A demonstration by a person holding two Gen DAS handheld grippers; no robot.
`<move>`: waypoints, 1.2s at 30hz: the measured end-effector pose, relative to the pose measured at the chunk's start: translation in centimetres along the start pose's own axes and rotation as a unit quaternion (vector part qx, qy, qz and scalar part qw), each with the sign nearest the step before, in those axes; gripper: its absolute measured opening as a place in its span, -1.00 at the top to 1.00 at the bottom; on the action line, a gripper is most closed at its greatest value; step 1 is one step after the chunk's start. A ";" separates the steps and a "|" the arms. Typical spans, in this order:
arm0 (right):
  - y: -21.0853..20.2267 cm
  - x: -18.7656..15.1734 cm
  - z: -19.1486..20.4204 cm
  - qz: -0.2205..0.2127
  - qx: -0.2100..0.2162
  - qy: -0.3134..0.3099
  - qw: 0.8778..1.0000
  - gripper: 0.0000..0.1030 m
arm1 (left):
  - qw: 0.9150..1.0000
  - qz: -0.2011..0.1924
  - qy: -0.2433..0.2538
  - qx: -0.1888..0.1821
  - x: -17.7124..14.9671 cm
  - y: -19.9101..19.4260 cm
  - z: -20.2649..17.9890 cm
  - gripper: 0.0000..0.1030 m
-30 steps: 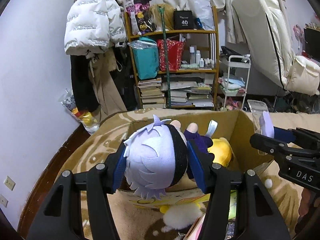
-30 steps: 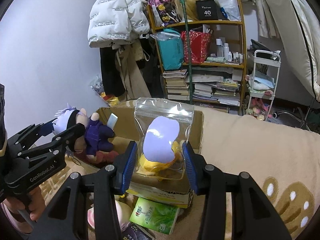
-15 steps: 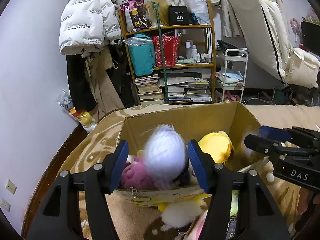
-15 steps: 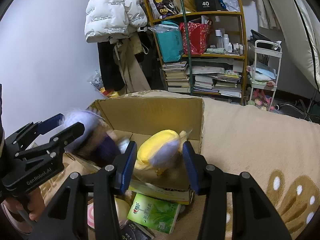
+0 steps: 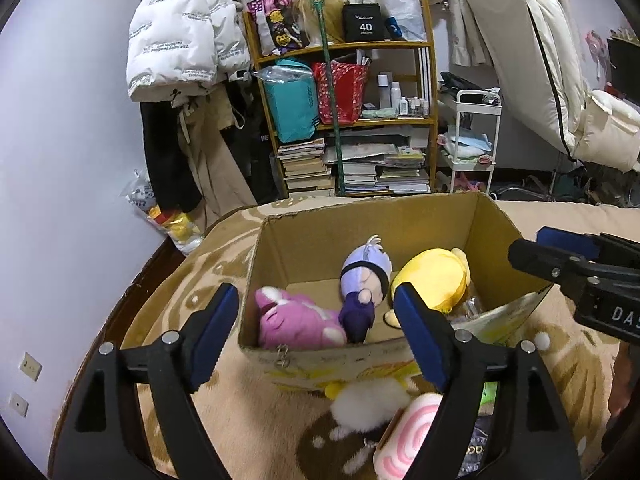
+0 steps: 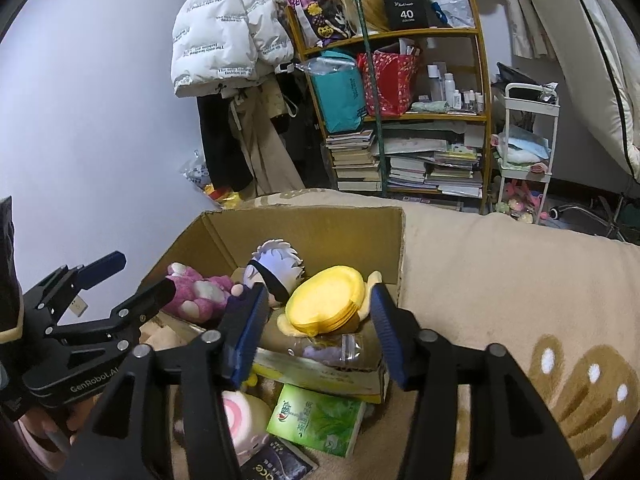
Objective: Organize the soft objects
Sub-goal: 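Open both tools over the box, dropping the zip bag and doll inside, then lower both tools toward the pink swirl cushion and green tissue pack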
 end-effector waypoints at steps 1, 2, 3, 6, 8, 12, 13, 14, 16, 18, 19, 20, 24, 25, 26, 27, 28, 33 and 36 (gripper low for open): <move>-0.3 -0.1 0.0 -0.002 0.000 0.001 1.000 -0.21 | 1.000 0.000 -0.001 -0.001 -0.1 -0.3 0.1 -0.60; -0.7 -0.2 0.2 -0.004 0.000 0.001 1.000 -0.23 | 1.000 0.000 -0.003 -0.001 -0.2 -0.6 0.3 -0.69; -1.0 -0.1 0.3 -0.006 0.000 0.002 1.000 -0.27 | 1.000 -0.003 -0.004 0.000 -0.3 -1.0 0.5 -0.75; -2.2 -0.5 0.7 -0.012 -0.003 0.001 1.000 -0.48 | 1.000 -0.007 -0.007 0.001 -0.7 -2.2 0.7 -0.78; -2.9 -0.6 0.8 -0.016 -0.006 0.003 1.000 -0.61 | 1.000 -0.006 -0.012 0.008 -1.0 -2.7 0.9 -0.90; -4.2 -1.2 1.0 -0.020 -0.007 0.011 1.000 -0.78 | 1.000 -0.006 -0.023 0.012 -1.8 -3.7 1.6 -0.95; -4.5 -1.4 1.0 -0.020 -0.006 0.012 1.000 -0.79 | 1.000 -0.004 -0.024 0.011 -1.9 -4.0 1.8 -0.95; -4.9 -1.6 1.1 -0.021 -0.005 0.012 1.000 -0.80 | 1.000 -0.003 -0.026 0.011 -2.1 -4.1 1.9 -0.95; -5.4 -2.0 1.2 -0.020 -0.007 0.010 1.000 -0.91 | 1.000 -0.001 -0.028 0.010 -2.3 -4.5 2.0 -0.95; -5.9 -2.5 1.3 -0.020 -0.008 0.009 1.000 -1.00 | 1.000 0.005 -0.029 0.007 -2.7 -4.9 2.1 -0.95; -6.2 -2.7 1.4 -0.021 -0.009 0.010 1.000 -1.00 | 1.000 0.008 -0.029 0.006 -3.0 -5.0 2.1 -0.95; -6.4 -2.9 1.5 -0.021 -0.009 0.009 1.000 -1.00 | 1.000 0.013 -0.028 0.004 -3.4 -5.2 2.0 -0.95; -7.0 -3.7 1.8 -0.015 -0.011 0.003 1.000 -1.00 | 0.999 0.033 -0.028 -0.007 -4.7 -5.6 1.8 -0.95; -7.1 -4.0 1.9 -0.014 -0.012 0.001 1.000 -1.00 | 0.999 0.037 -0.029 -0.008 -5.0 -5.7 1.7 -0.95; -7.2 -4.2 1.9 -0.013 -0.012 0.000 1.000 -1.00 | 0.999 0.040 -0.028 -0.009 -5.2 -5.8 1.7 -0.95; -7.3 -4.4 2.0 -0.012 -0.013 -0.001 1.000 -1.00 | 0.999 0.042 -0.028 -0.011 -5.3 -5.9 1.6 -0.95; -7.4 -4.5 2.0 -0.011 -0.014 -0.001 1.000 -1.00 | 0.999 0.044 -0.027 -0.013 -5.5 -6.0 1.6 -0.95; -7.5 -5.3 2.1 -0.003 -0.012 0.003 1.000 -1.00 | 0.998 0.058 -0.017 -0.015 -6.6 -6.2 1.2 -0.95; -7.3 -5.9 2.1 0.005 -0.012 0.006 1.000 -1.00 | 0.997 0.069 -0.006 -0.016 -7.2 -6.0 0.7 -0.95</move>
Point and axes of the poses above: each gripper's, at about its wrist camera, not at the fingertips, and y roughly the way its jaws point, z to its left, x to its top, the point moved 5 cm from there along y, roughly the way its jaws point, and after that the axes turned 10 degrees about z, right-handed, at the moved point
